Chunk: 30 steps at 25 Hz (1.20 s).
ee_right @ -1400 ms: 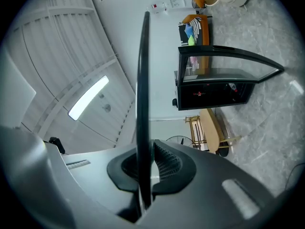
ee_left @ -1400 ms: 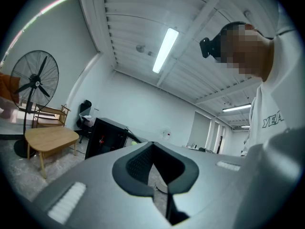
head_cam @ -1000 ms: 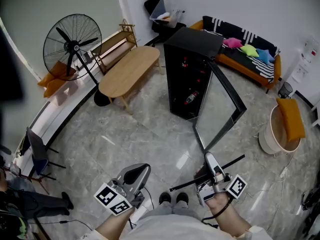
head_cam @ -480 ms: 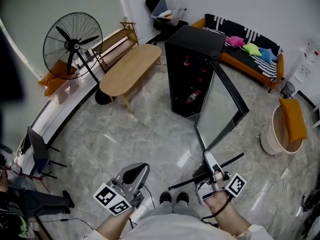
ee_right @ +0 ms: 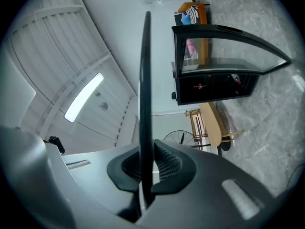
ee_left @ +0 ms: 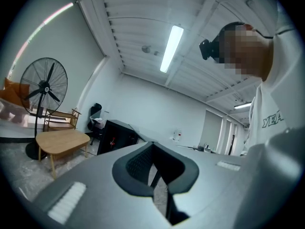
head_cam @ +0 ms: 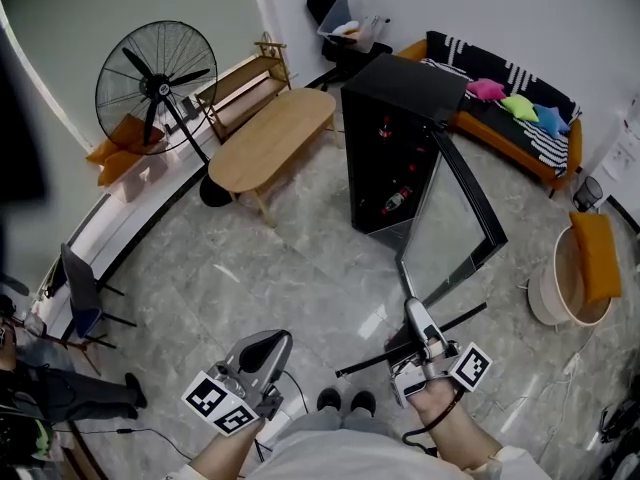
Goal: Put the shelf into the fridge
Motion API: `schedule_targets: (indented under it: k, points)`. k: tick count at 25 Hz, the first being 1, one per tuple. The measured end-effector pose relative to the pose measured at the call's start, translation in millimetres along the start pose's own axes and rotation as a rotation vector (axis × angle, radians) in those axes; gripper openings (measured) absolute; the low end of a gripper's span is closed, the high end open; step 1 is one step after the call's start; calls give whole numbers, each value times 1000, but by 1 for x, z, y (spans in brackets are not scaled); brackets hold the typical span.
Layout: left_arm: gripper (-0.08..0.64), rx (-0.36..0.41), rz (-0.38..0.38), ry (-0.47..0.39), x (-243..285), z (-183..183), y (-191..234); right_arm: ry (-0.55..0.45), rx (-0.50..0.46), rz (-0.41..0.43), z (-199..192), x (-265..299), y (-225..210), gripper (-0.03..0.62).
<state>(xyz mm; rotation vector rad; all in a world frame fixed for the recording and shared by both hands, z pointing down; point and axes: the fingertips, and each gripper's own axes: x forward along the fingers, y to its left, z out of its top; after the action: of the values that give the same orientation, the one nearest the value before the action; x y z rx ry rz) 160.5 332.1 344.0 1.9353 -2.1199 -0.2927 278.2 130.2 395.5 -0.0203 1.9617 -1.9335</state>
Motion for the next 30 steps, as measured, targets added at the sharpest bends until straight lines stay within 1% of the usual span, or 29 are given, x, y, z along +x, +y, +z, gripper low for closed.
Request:
schedule_targets:
  k: [6, 10, 16, 20, 26, 30]
  points:
    - [-5, -6, 21, 6, 4, 0, 16, 1, 3, -12, 7, 21, -12, 14]
    - [-5, -8, 11, 0, 10, 4, 36, -21, -7, -14, 11, 39, -21, 12]
    - [-5, -24, -64, 14, 32, 18, 77, -96, -20, -12, 14, 73, -30, 14]
    - [-5, -15, -111, 32, 50, 30, 111, -147, -32, -14, 17, 98, -42, 14]
    - [-5, -9, -161, 55, 69, 47, 164, -219, -43, -11, 17, 138, -59, 14]
    - [-5, -14, -185, 69, 86, 54, 188, -247, -56, -16, 22, 159, -70, 14]
